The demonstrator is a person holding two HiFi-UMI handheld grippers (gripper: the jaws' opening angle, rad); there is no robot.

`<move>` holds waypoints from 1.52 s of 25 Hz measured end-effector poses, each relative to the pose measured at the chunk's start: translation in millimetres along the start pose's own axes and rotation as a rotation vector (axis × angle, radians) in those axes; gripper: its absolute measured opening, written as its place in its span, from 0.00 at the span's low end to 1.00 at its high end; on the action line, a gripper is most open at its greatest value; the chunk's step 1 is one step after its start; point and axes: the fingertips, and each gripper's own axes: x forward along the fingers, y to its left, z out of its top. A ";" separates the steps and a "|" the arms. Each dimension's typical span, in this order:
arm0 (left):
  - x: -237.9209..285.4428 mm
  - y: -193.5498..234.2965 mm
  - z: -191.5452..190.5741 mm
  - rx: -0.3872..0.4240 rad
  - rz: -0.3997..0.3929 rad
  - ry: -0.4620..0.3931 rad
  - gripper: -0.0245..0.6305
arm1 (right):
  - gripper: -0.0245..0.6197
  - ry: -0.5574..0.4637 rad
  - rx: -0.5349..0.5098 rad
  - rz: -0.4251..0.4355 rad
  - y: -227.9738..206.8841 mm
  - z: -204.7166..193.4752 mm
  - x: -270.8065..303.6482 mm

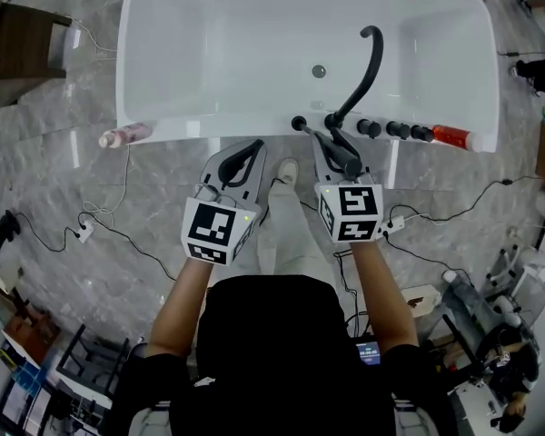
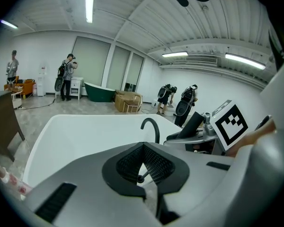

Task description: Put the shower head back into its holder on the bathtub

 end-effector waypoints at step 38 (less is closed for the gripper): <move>49.0 39.4 -111.5 -0.123 0.077 0.144 0.05 | 0.25 0.173 -0.111 0.072 -0.3 -103.1 131.8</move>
